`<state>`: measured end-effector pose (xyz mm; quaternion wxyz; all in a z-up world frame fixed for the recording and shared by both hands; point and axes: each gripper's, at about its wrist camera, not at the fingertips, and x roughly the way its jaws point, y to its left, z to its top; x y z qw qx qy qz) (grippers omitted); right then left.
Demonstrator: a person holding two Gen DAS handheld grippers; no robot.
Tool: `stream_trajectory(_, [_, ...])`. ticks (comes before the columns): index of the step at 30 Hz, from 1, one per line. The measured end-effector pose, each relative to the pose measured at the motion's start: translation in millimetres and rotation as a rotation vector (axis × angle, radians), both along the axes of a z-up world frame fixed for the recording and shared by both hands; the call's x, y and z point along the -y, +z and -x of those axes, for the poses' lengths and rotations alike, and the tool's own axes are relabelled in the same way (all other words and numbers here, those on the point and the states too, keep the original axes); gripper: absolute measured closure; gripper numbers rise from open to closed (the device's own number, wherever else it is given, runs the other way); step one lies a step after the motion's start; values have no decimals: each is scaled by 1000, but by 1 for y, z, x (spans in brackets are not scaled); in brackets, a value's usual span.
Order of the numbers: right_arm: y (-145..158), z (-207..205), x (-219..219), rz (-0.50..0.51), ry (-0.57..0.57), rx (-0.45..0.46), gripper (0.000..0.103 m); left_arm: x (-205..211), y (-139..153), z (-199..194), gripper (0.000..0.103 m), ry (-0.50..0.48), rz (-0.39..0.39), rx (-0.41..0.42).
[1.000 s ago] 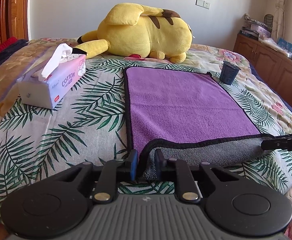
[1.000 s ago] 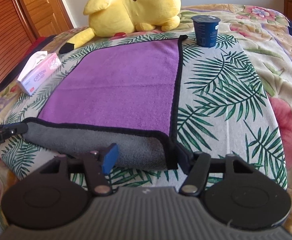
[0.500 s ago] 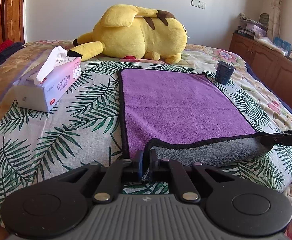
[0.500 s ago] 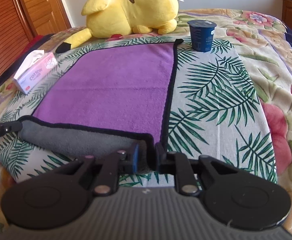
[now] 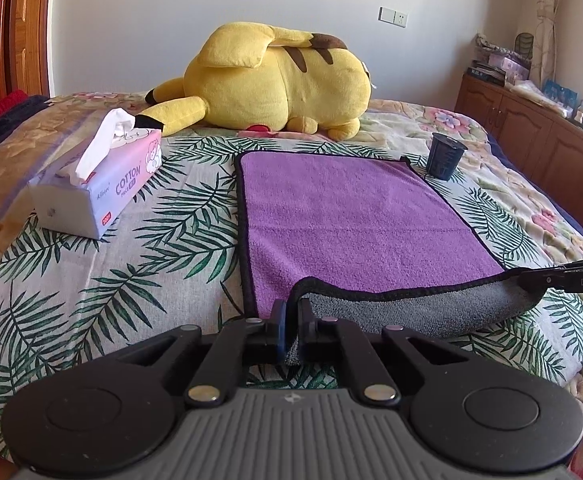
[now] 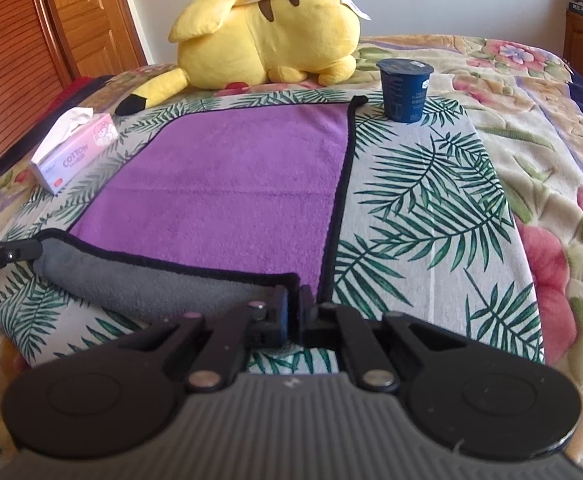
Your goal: Fold towel
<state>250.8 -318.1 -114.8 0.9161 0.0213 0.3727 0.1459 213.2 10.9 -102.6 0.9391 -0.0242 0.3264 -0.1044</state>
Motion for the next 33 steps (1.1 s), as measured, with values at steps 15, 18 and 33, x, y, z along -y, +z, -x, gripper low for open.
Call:
stream_trajectory(15, [21,6,-1,-8,-7,146,98,-2,33,7,103,27,51,106])
stream_trajectory(18, [23,4,-1,-6,-9,159,98,-4,35,5,103,22,67,93])
stream_trajectory(33, [28,-8,0,-8,9,205,98,-1,52,-5,103,14,57,122])
